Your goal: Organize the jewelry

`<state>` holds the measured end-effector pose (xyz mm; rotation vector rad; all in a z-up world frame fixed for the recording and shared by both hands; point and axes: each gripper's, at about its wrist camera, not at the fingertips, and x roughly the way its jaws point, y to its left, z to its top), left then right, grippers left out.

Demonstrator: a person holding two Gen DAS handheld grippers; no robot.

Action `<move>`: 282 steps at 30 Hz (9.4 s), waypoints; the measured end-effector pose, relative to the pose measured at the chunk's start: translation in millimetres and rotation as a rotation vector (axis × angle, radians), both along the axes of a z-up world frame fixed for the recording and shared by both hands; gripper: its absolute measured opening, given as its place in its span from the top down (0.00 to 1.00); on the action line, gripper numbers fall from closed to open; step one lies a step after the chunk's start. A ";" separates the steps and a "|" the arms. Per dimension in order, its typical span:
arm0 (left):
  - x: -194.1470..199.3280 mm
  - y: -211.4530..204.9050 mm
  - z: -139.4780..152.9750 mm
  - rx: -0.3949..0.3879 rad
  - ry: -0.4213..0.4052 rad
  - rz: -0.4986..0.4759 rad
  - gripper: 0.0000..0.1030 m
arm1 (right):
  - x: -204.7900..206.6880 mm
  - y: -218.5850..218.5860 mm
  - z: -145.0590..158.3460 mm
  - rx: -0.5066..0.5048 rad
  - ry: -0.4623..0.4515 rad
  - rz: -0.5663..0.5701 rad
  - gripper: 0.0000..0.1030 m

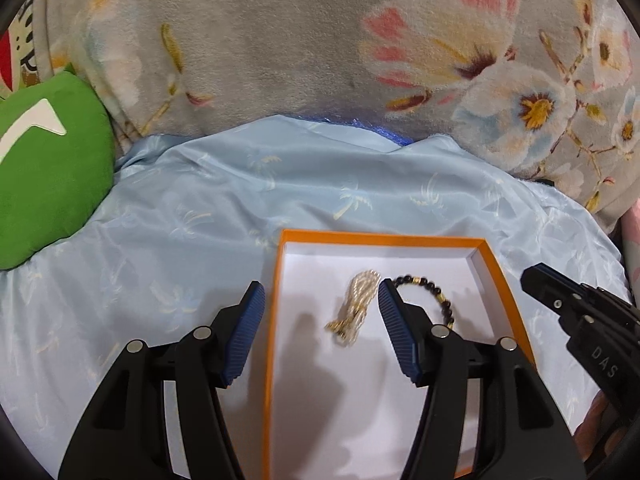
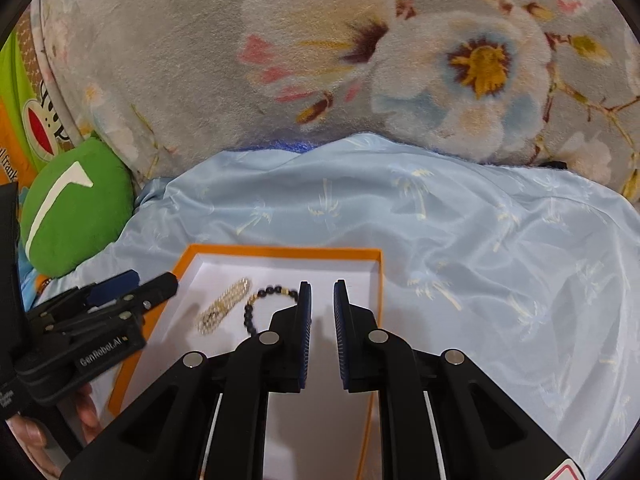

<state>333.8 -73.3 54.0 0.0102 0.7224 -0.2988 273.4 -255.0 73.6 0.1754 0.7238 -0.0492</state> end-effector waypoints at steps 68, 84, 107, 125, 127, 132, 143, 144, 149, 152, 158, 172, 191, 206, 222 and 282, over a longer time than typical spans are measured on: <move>-257.6 78.3 -51.9 -0.071 0.134 0.032 0.40 | -248.6 52.9 -65.9 0.102 0.142 -0.105 0.71; -260.0 66.0 -54.1 -0.068 0.153 -0.048 0.40 | -251.9 49.9 -62.2 0.115 0.116 -0.114 0.88; -256.4 27.5 -58.6 0.042 0.127 -0.124 1.00 | -255.0 45.4 -63.0 0.143 0.113 -0.115 0.88; -260.8 35.0 -51.5 -0.024 0.106 -0.113 0.55 | -255.6 45.8 -60.9 0.147 0.106 -0.110 0.88; -259.2 31.2 -53.0 -0.002 0.111 -0.114 0.55 | -255.7 45.9 -60.5 0.149 0.106 -0.109 0.88; -253.9 19.0 -57.1 0.042 0.130 -0.131 0.56 | -255.3 46.3 -60.2 0.150 0.106 -0.109 0.88; -251.3 16.6 -56.4 0.028 0.132 -0.129 0.93 | -256.2 46.7 -58.8 0.145 0.099 -0.107 0.88; -252.1 17.7 -55.7 0.021 0.136 -0.128 0.94 | -256.4 47.6 -58.1 0.142 0.097 -0.107 0.88; -258.5 20.3 -52.6 0.001 0.141 -0.133 0.95 | -260.1 50.3 -53.7 0.126 0.084 -0.103 0.88; -263.2 25.7 -49.0 -0.015 0.138 -0.128 0.96 | -263.5 51.4 -52.0 0.122 0.078 -0.103 0.88; -271.4 49.1 -40.1 -0.061 0.142 -0.102 0.96 | -273.8 58.0 -45.9 0.122 0.063 -0.092 0.88; -241.8 73.5 2.2 -0.106 0.092 -0.086 0.96 | -240.8 56.8 3.7 0.121 -0.024 -0.018 0.88; -52.3 -1.9 16.8 -0.104 0.053 -0.080 0.96 | -40.1 20.9 -0.9 0.112 0.018 0.016 0.88; -15.6 -22.5 -22.1 -0.065 0.095 -0.070 0.94 | -8.8 21.4 -33.3 0.094 0.063 0.028 0.84; -97.8 32.2 -7.2 -0.071 0.041 -0.053 0.74 | -122.7 19.7 -4.4 0.054 -0.023 -0.028 0.76; -234.6 76.8 -48.4 -0.096 0.124 -0.049 0.53 | -234.3 70.3 -63.6 -0.028 0.183 -0.173 0.76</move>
